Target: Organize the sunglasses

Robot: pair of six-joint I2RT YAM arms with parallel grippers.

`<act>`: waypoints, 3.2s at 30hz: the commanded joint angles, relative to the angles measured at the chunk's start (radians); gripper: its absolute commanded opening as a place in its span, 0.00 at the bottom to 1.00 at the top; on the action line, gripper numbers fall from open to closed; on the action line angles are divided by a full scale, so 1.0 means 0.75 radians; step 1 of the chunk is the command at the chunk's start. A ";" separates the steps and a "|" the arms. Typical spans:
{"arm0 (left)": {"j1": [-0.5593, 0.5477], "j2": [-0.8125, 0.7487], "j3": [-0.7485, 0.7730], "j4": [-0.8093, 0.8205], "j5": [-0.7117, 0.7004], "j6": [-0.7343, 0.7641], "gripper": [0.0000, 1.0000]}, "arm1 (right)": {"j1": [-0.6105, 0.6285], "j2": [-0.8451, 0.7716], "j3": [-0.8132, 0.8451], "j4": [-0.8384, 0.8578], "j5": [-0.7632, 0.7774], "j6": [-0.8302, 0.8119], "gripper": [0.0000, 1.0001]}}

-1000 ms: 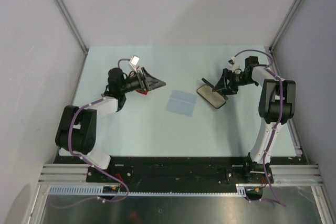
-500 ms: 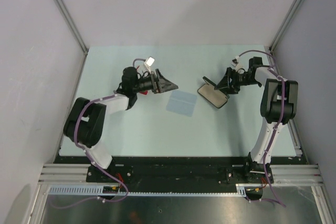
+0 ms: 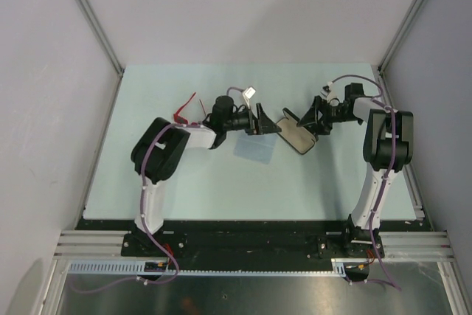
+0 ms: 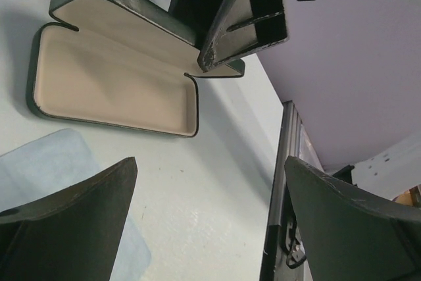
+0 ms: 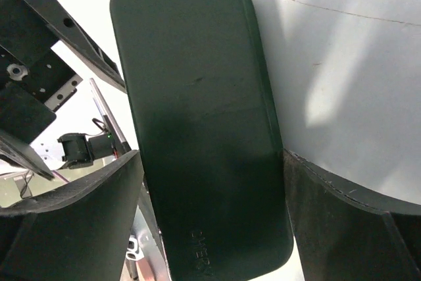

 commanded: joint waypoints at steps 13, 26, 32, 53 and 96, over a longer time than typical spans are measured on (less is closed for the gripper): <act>-0.083 0.145 0.198 0.039 -0.061 0.050 1.00 | -0.043 -0.094 0.015 0.043 0.195 0.024 1.00; 0.007 -0.062 0.069 -0.090 -0.102 0.120 1.00 | -0.033 -0.415 0.134 0.078 0.565 0.165 1.00; 0.097 -0.281 0.063 -0.586 -0.324 0.393 0.98 | 0.287 -0.591 0.128 -0.018 1.027 0.262 0.86; 0.099 0.007 0.396 -1.235 -0.810 0.543 0.66 | 0.840 -0.363 -0.052 0.100 1.574 0.844 0.47; 0.056 0.167 0.480 -1.266 -0.759 0.559 0.39 | 0.820 -0.058 -0.052 0.215 1.725 0.766 0.40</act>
